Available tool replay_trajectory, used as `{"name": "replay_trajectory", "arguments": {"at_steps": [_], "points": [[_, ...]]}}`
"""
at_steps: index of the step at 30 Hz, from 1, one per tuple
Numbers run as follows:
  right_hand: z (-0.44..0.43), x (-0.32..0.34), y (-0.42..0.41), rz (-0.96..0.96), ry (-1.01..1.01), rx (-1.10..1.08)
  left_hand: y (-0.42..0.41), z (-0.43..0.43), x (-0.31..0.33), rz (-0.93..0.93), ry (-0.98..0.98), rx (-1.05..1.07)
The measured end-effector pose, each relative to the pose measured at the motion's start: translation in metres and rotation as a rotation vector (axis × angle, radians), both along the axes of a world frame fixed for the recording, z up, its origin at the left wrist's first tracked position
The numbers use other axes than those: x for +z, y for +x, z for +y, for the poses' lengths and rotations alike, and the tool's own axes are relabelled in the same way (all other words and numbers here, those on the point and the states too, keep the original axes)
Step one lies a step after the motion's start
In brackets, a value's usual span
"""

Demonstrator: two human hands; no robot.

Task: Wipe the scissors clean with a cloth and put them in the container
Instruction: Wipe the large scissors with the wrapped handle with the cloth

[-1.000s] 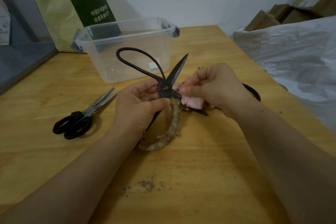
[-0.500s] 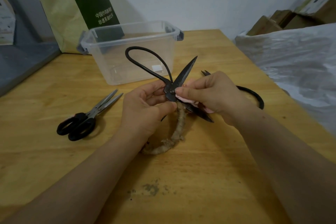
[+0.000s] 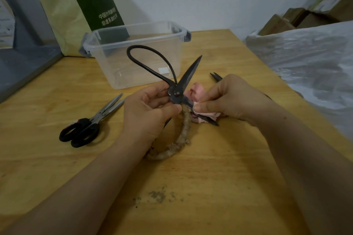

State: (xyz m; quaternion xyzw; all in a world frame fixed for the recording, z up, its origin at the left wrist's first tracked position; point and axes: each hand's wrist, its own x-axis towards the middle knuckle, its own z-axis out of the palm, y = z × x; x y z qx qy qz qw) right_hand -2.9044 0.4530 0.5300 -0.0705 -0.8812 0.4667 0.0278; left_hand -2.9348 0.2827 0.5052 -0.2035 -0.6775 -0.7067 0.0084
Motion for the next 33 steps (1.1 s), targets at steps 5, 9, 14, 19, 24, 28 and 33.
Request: {"name": "replay_trajectory", "arguments": {"at_steps": [5, 9, 14, 19, 24, 28, 33], "points": [[-0.02, -0.005, -0.004, 0.138, -0.361, 0.01, -0.001, -0.001, 0.0, 0.018, -0.003, -0.002], [-0.011, -0.002, -0.006, 0.084, -0.174, 0.046, 0.0, -0.001, 0.0, 0.02, -0.017, 0.0], [0.002, 0.004, -0.005, -0.042, 0.029, 0.086, 0.0, 0.0, 0.0, -0.008, -0.032, -0.039], [0.0, 0.0, -0.001, -0.001, -0.167, -0.047, -0.002, -0.001, -0.001, -0.01, -0.031, -0.029], [0.0, 0.005, -0.002, -0.048, -0.539, -0.019, -0.002, -0.001, -0.001, -0.016, -0.028, -0.013], [0.005, 0.003, -0.003, -0.05, -0.493, 0.023, -0.003, -0.001, -0.001, -0.013, -0.02, -0.022], [-0.008, -0.001, -0.005, 0.053, -0.333, -0.07, -0.003, 0.0, -0.002, -0.006, -0.012, -0.021]]}}
